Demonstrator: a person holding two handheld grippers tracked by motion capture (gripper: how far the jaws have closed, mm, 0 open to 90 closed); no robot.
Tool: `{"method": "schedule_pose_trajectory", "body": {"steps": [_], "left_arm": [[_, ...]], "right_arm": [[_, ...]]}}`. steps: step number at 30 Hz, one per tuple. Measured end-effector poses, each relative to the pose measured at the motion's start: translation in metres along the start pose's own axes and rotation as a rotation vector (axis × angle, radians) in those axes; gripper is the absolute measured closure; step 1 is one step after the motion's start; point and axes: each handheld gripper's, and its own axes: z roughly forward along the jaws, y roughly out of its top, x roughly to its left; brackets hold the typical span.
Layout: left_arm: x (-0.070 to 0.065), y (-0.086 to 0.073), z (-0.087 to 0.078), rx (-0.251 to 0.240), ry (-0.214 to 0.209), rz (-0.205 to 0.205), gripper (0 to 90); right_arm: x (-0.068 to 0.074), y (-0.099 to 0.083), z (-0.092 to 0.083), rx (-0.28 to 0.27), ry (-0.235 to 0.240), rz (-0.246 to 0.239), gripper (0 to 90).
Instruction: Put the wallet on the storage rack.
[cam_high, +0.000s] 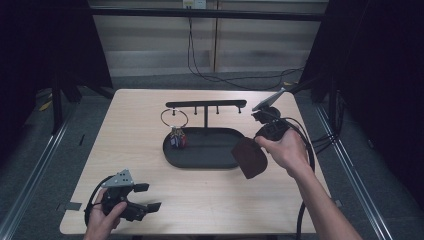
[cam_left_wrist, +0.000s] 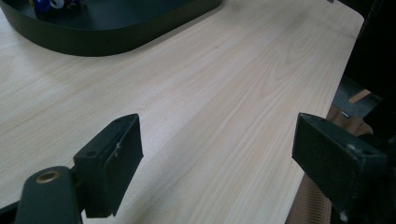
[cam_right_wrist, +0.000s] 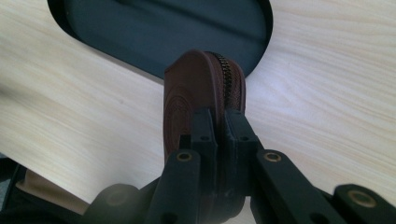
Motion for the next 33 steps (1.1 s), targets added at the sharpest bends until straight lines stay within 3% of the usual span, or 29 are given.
{"method": "schedule_pose_trajectory", "body": {"steps": [21,33], "left_arm": [[0.001,0.0,-0.001,0.001,0.001,0.0,16.1],[0.001,-0.001,-0.001,-0.001,0.0,-0.007,16.1]], "right_arm": [[0.001,0.032,0.009,0.01,-0.027,0.021,83.4],[-0.01,0.052,0.024,-0.023,0.037,0.087,83.5]]}}
